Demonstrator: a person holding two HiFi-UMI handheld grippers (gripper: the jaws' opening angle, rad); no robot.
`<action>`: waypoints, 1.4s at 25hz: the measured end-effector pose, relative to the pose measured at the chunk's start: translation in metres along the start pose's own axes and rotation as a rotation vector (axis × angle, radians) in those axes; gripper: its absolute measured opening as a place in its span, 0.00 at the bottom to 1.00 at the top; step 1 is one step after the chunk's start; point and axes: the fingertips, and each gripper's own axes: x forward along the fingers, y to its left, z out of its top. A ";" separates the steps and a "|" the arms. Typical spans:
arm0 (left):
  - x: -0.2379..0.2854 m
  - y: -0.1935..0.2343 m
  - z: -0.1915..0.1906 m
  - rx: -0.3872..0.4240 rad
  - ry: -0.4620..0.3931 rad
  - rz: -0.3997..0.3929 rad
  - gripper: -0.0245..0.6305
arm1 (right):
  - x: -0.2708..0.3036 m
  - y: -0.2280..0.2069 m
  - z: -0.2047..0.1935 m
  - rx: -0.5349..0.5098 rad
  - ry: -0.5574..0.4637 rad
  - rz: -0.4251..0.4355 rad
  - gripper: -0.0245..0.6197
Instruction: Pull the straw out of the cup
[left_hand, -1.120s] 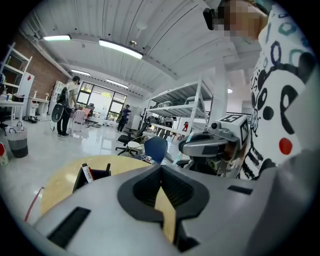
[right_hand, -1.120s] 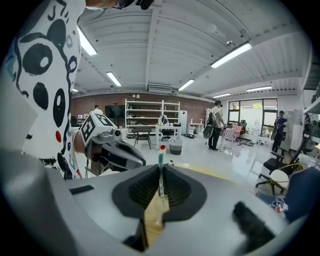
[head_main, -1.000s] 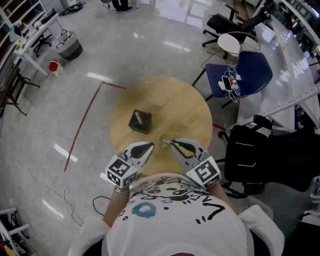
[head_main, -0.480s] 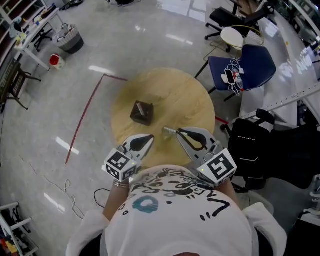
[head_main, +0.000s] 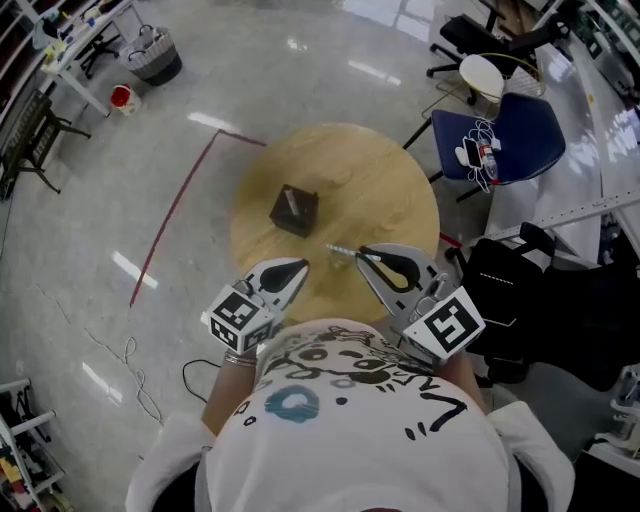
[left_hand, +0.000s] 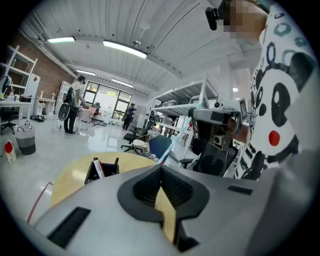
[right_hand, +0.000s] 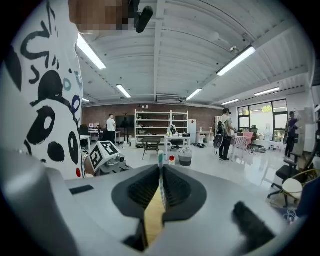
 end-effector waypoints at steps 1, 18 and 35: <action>-0.001 0.000 -0.001 -0.002 -0.001 0.004 0.06 | 0.003 0.003 -0.002 0.007 0.001 0.014 0.10; -0.024 0.013 -0.016 -0.040 -0.018 0.085 0.06 | 0.049 0.032 -0.064 0.111 0.082 0.181 0.10; -0.035 0.021 -0.027 -0.070 -0.019 0.131 0.06 | 0.071 0.041 -0.101 0.120 0.152 0.225 0.10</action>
